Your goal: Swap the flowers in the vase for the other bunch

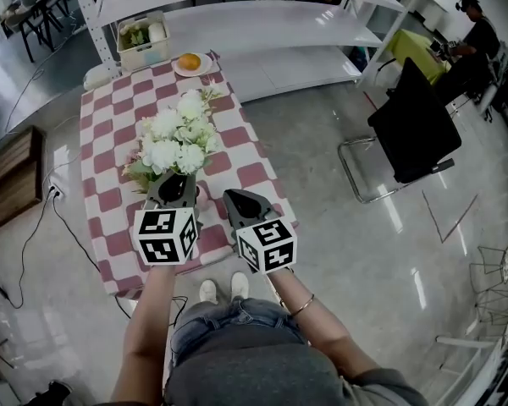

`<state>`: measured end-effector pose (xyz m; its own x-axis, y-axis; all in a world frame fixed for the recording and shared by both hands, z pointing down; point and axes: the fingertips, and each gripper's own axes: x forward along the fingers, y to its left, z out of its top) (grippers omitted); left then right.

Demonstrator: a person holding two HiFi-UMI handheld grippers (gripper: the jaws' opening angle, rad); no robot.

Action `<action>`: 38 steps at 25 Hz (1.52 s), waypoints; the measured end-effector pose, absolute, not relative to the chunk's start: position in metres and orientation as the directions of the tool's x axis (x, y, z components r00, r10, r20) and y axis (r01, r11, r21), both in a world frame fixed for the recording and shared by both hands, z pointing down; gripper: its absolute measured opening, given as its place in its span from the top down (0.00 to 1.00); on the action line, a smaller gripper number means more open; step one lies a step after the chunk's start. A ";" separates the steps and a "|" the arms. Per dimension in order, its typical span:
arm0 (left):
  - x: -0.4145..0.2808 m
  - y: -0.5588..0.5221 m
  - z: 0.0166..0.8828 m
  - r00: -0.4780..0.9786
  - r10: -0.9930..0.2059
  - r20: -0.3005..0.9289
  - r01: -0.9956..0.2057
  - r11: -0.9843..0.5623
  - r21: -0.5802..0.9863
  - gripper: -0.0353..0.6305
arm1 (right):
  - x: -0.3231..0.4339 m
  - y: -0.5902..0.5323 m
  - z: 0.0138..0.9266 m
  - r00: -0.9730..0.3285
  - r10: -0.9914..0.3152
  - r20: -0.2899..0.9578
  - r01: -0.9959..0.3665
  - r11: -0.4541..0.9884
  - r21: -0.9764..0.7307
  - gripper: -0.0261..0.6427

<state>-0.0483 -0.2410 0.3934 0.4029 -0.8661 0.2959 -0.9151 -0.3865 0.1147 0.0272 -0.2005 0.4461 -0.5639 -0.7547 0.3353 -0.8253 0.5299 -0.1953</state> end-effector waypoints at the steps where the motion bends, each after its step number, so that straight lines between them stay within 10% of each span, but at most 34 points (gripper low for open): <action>1: -0.049 -0.241 0.389 0.402 -0.869 0.287 -0.916 -0.384 0.118 0.90 | 0.027 -0.201 0.445 -0.569 -0.752 0.332 -0.822 0.535 -0.195 0.95; 24: -0.095 -0.219 0.281 0.242 -0.964 0.108 -0.964 -0.227 0.136 0.90 | 0.008 -0.194 0.413 -0.683 -0.683 0.260 -0.730 0.657 -0.191 0.94; 38: -0.212 -0.150 0.326 -0.041 -0.971 0.237 -0.985 0.079 0.154 0.90 | -0.104 -0.162 0.406 -0.846 -0.467 0.257 -0.517 0.837 -0.182 0.95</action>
<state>-0.2124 -0.1504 0.3256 -0.0407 -0.9707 0.2369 -0.9849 0.0790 0.1543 -0.1036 -0.1620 0.4058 -0.8462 -0.4669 0.2567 -0.5168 0.8366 -0.1816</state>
